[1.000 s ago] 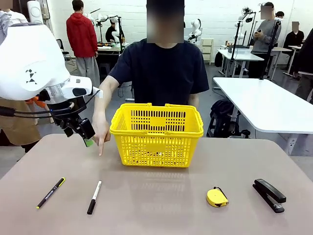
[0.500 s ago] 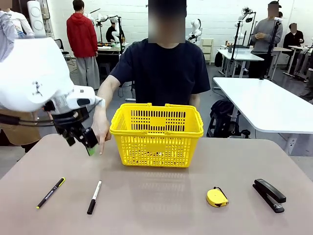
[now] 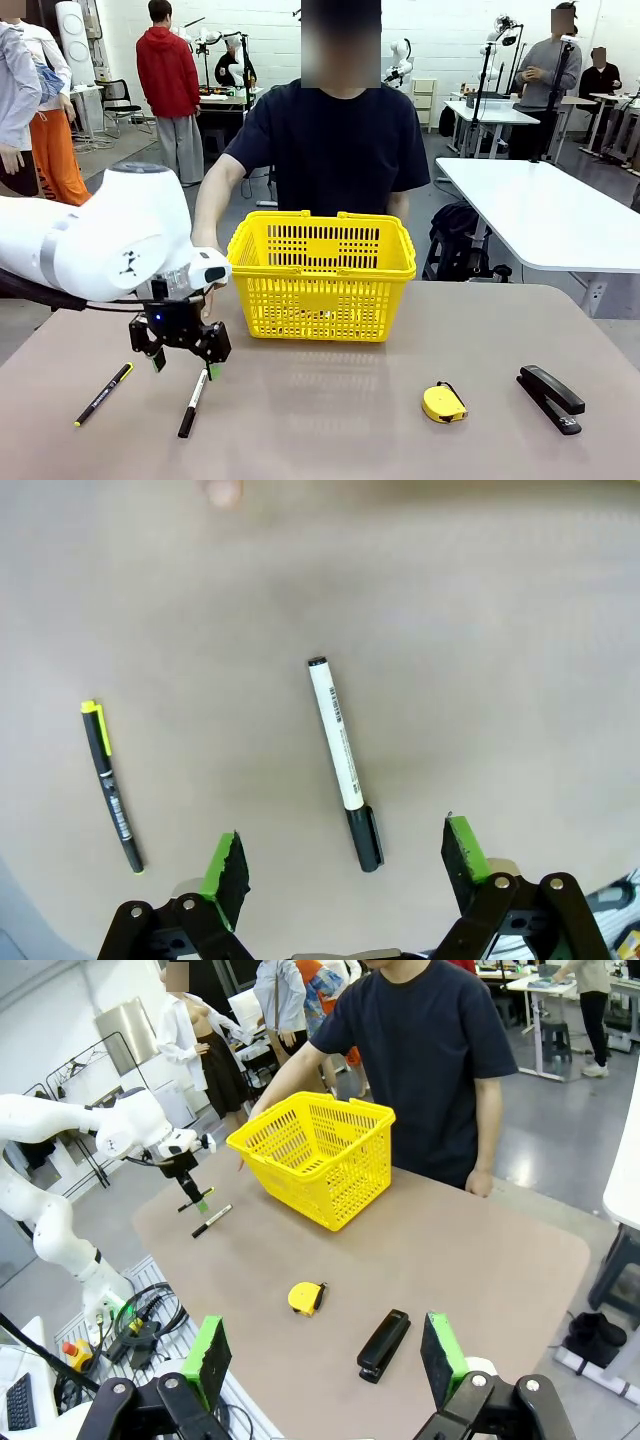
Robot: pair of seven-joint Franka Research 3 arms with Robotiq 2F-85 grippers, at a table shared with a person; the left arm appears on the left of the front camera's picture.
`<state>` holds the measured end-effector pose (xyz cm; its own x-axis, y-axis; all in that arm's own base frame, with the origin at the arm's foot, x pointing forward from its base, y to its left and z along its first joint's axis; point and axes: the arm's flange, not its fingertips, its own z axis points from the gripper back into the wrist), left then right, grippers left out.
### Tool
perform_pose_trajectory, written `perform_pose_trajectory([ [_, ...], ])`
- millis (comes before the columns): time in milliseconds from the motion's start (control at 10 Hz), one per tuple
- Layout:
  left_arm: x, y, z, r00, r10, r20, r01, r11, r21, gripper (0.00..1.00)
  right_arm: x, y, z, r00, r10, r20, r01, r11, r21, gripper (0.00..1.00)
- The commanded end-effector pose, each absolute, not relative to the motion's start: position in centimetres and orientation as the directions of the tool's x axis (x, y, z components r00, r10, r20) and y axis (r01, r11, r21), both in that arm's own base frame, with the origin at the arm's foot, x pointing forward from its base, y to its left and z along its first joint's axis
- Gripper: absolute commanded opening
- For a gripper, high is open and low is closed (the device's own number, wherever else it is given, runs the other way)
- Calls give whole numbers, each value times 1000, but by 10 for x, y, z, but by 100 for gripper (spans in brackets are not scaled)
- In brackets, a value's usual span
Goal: Place the items the person wants into the basket.
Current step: Pick up the item the person points to and place it in the Market Basket.
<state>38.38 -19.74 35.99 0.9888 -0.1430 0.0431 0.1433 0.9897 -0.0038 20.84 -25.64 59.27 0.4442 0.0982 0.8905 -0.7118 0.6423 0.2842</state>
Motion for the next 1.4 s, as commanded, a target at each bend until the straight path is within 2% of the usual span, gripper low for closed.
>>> perform_pose_trajectory([
  [0,384,-205,340,993,-96,69,91,994,63,100,209,-258,593,420,89,903,-723,634,273,100],
  [200,389,-203,331,990,-106,93,97,990,101,100,209,-258,593,420,89,903,-723,634,273,100],
  [900,403,-205,304,988,-144,51,141,988,63,100,209,-258,593,420,89,903,-723,634,273,100],
  [1000,400,-204,303,981,-178,77,174,983,54,88,209,-258,593,420,89,903,-723,634,273,100],
  [1100,399,-204,303,980,-186,71,182,982,57,47,209,-258,593,420,89,903,-723,634,273,100],
  [1200,400,-203,304,979,-191,68,188,981,54,34,209,-258,593,420,89,903,-723,634,273,100],
  [1300,400,-203,306,979,-191,68,188,981,49,0,209,-258,593,420,89,903,-723,634,273,100],
])
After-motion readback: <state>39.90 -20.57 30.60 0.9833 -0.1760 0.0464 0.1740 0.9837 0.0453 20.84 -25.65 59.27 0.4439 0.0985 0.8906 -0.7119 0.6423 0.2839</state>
